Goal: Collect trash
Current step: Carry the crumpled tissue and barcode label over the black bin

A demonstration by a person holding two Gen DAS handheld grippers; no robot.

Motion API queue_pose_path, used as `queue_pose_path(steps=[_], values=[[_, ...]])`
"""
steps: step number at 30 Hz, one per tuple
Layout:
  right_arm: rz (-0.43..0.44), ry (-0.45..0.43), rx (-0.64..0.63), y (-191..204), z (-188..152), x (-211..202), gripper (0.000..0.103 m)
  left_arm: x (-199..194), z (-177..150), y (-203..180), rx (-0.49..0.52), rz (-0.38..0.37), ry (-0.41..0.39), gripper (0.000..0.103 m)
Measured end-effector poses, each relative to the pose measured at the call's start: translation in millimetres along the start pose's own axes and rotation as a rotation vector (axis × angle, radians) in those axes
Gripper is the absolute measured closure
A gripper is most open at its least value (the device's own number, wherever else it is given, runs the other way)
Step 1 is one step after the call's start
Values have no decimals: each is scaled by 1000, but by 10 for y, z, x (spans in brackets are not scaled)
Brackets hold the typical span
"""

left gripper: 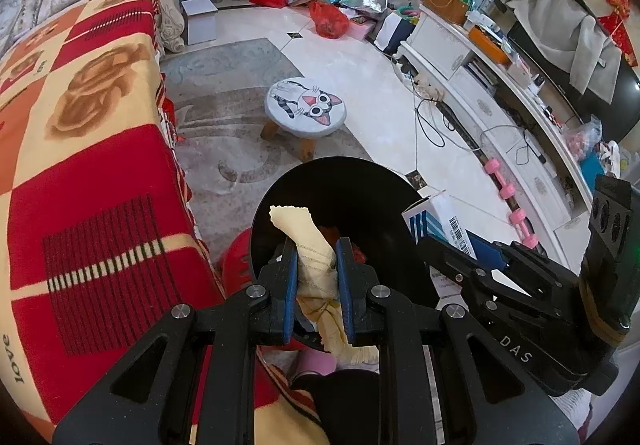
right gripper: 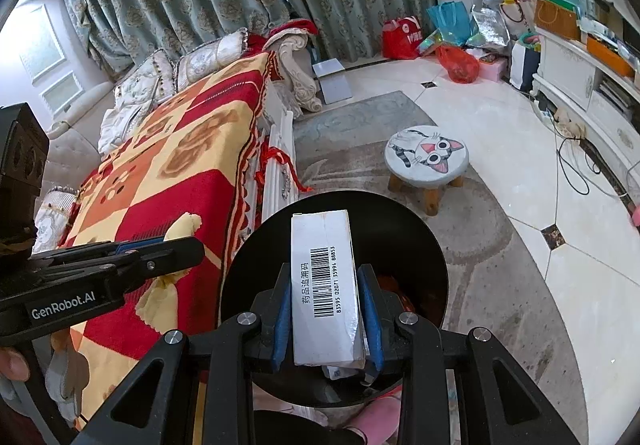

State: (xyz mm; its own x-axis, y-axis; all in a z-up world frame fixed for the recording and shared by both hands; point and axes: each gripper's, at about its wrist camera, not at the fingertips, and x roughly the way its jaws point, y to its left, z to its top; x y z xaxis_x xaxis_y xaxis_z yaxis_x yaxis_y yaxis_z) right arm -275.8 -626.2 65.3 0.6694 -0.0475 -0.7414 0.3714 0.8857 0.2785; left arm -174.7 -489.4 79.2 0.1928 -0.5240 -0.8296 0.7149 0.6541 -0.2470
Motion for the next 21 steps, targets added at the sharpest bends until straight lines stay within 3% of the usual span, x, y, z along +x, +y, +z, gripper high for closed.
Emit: queue_pose_path(steps=[21], values=[[-15,17,29,-76,-16,114,73,150,11,-98,10,-9,2,86]])
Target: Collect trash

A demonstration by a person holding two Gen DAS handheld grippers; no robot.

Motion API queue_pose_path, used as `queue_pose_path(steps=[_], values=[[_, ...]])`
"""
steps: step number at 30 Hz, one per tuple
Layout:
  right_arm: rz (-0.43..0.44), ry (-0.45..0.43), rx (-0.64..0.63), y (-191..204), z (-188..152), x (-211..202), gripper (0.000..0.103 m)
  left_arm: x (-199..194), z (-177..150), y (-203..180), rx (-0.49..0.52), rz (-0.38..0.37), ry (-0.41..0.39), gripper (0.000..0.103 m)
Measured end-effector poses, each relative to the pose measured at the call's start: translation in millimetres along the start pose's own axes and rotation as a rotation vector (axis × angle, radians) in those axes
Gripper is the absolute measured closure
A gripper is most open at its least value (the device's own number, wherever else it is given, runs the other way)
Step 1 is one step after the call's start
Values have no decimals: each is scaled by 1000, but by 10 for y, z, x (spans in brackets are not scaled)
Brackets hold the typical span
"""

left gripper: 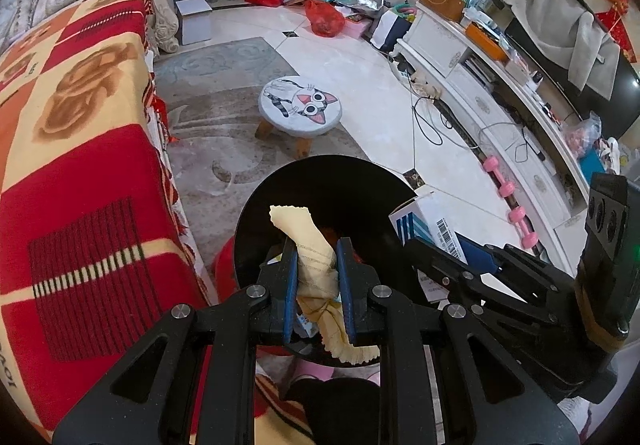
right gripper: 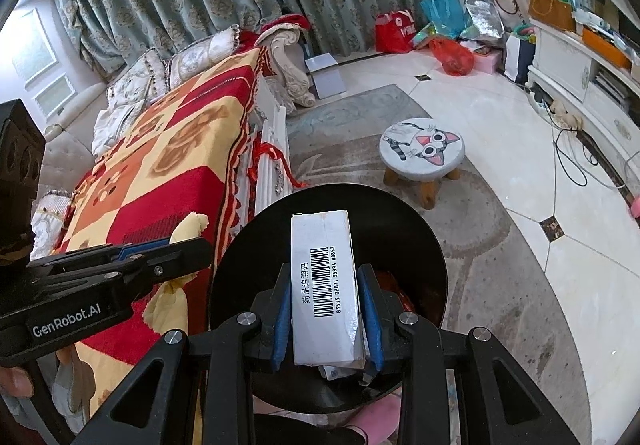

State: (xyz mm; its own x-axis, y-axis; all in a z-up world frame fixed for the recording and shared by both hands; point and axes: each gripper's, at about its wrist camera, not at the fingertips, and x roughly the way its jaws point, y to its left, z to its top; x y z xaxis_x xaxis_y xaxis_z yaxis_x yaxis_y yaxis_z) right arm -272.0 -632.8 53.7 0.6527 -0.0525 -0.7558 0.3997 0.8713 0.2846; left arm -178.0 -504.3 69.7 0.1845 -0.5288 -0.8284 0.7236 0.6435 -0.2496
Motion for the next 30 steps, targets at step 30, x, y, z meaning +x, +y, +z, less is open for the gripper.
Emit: queue_pose_path(steps=[30], values=[[-133,-200,-43,585,-35,-760,65,-1175,-383,91,24,189,-324,48]])
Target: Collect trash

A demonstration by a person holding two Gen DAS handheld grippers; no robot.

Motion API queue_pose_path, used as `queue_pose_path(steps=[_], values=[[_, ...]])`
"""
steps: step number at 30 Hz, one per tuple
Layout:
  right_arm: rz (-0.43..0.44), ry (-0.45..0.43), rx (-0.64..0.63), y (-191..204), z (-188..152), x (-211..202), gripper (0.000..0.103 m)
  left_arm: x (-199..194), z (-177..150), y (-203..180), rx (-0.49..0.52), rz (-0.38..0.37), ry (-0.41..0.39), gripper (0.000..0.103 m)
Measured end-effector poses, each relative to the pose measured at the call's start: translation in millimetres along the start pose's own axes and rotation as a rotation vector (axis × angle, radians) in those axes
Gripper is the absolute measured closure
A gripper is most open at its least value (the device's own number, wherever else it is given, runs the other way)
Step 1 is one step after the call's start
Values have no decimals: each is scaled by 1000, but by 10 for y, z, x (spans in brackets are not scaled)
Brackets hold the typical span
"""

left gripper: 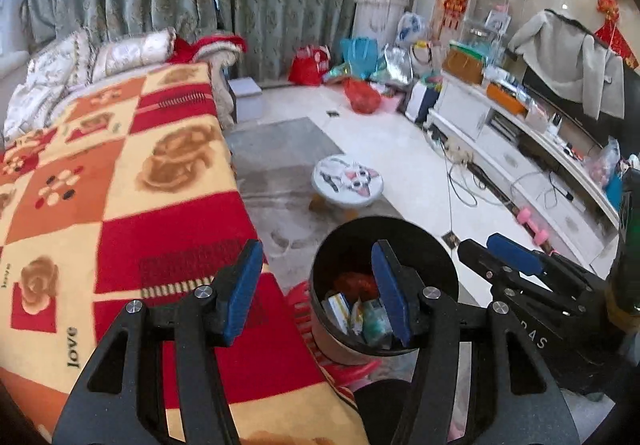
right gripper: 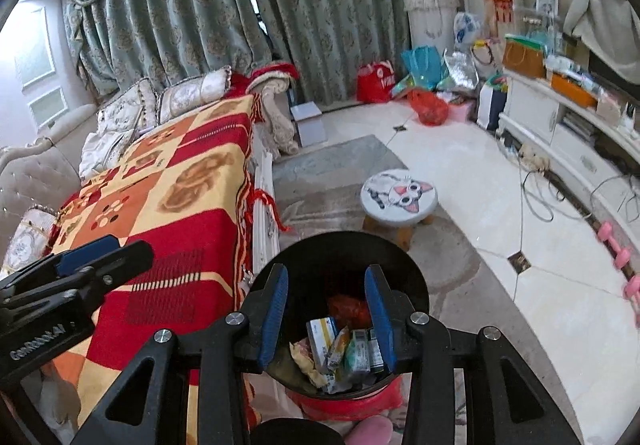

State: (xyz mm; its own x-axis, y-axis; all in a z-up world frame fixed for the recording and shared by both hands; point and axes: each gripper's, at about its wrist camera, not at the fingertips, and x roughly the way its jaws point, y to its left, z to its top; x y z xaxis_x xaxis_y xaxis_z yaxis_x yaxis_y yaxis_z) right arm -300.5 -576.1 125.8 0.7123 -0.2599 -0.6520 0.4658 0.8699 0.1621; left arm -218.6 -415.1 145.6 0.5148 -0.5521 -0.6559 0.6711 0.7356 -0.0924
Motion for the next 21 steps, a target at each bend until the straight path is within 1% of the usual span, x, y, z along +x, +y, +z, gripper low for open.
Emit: queue_pose_path(steps=[2,5,9,14,21], values=[[-11,-21,-5,51,22,-80,64,-130,4,8,14,26,-39,48],[-13,-41,-15,127,53,-174,63,-286,2,43,22,34,-75,48],[-32,-77,-45,259,81,-316,63,-396,-7,119,6,13,-88,48],[-44,-128,-63,372,109,-499,63,-557,-36,156,1,12,-119,48],[-53,-171,-78,487,136,-638,63,-712,-43,210,7,12,-169,48]])
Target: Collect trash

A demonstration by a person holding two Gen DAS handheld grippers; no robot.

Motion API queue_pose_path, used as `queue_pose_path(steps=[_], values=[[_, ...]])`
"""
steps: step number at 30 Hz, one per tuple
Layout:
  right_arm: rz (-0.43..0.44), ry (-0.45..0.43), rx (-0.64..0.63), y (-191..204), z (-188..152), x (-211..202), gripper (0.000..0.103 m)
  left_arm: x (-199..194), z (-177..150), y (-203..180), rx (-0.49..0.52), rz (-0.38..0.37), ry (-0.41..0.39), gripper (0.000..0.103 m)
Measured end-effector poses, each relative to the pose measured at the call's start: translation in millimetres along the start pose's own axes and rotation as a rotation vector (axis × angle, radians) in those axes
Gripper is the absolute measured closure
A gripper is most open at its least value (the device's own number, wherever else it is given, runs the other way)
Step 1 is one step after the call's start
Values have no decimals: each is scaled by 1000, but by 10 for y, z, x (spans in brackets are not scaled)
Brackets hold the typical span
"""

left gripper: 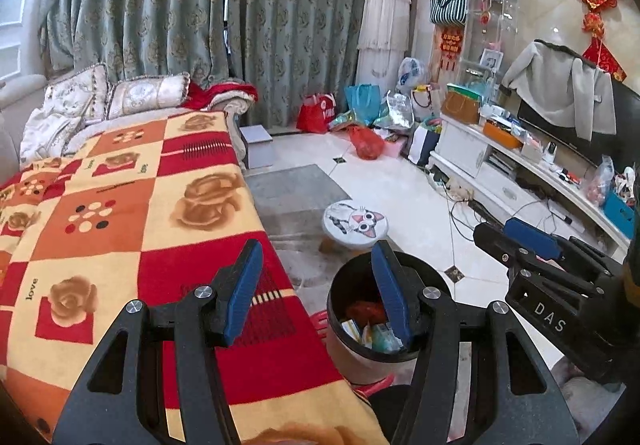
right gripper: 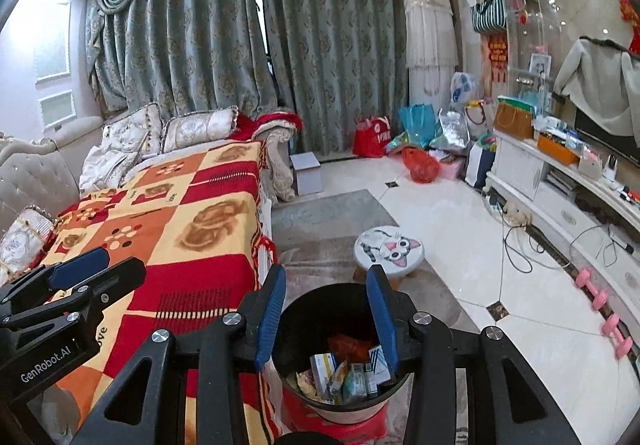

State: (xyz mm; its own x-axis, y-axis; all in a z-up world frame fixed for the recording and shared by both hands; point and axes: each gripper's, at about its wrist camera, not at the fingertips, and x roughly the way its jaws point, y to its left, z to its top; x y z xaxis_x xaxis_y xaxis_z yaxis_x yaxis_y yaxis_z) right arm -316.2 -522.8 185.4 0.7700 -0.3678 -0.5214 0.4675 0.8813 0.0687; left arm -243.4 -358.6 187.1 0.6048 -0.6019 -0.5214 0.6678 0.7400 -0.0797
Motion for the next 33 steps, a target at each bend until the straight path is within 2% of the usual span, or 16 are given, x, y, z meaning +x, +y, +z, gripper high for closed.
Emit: queue_pose_path(steps=[7,9,10,11,13,33], values=[[0,-17,-3,47,-4,-47,62,-54,-7,29,-3,-12,-17,48],[-2,-19,-4,49,-7,-65,59,-53,-9,36,-4,-18,-14,48],[-2,-22,-4,58,-8,-65,49,-52,-10,38,-3,-17,-13,48],[-3,-28,-3,65,-5,-67,33,-52,-9,40,-2,-16,-14,48],[5,-51,2,63,-14,-103,26,-55,-16,45,0,-18,-13,48],[-11,-30,-4,39,-31,-51,26,-37,-37,31,-11,-29,-5,48]])
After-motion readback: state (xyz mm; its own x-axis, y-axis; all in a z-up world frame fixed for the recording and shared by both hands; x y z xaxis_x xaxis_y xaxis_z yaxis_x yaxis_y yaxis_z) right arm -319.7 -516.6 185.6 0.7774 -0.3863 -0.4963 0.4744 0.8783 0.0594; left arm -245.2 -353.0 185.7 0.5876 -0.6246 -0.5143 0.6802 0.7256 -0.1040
